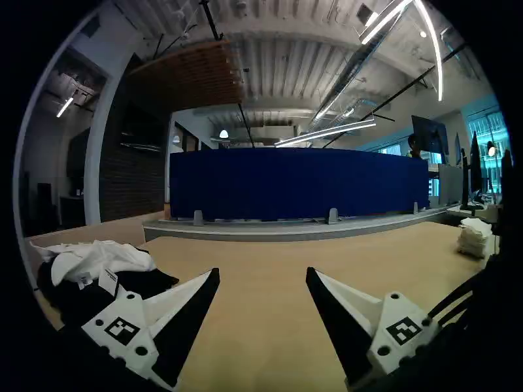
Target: Fold towel
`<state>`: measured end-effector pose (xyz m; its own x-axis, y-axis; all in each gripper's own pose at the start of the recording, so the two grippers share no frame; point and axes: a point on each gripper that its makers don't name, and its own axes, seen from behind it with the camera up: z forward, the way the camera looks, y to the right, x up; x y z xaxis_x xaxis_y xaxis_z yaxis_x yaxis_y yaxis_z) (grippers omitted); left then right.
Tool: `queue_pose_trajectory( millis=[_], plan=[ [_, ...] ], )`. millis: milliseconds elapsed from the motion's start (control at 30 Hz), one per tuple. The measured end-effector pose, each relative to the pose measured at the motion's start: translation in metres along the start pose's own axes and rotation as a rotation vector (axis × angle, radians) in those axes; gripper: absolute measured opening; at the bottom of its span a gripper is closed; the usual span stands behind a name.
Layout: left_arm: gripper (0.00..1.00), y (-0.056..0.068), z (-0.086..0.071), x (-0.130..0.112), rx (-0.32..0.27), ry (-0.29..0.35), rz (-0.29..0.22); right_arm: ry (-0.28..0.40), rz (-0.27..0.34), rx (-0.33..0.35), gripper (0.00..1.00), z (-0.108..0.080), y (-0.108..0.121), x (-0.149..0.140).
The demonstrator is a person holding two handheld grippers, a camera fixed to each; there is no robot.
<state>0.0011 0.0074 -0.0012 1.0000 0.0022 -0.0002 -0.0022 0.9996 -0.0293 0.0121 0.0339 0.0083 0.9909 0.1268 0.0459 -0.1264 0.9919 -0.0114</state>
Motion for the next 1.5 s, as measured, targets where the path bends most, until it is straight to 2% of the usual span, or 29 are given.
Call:
queue_pose_trajectory(
  millis=[167,367,800,1500],
  plan=[
    [0.98,0.000,0.000,0.000,0.000,0.000,0.000,0.008,0.008,-0.003,1.00,0.001,0.001,-0.004],
    [0.98,0.000,0.000,0.000,0.000,0.000,0.000,0.011,0.015,0.016,1.00,0.000,-0.008,-0.008],
    [0.98,0.000,0.000,0.000,0.000,0.000,0.000,0.027,0.019,-0.002,1.00,-0.001,-0.010,-0.007],
    [0.98,0.000,0.001,0.000,0.000,0.000,0.000,0.047,-0.118,0.004,1.00,-0.006,-0.030,-0.014]
  ],
)
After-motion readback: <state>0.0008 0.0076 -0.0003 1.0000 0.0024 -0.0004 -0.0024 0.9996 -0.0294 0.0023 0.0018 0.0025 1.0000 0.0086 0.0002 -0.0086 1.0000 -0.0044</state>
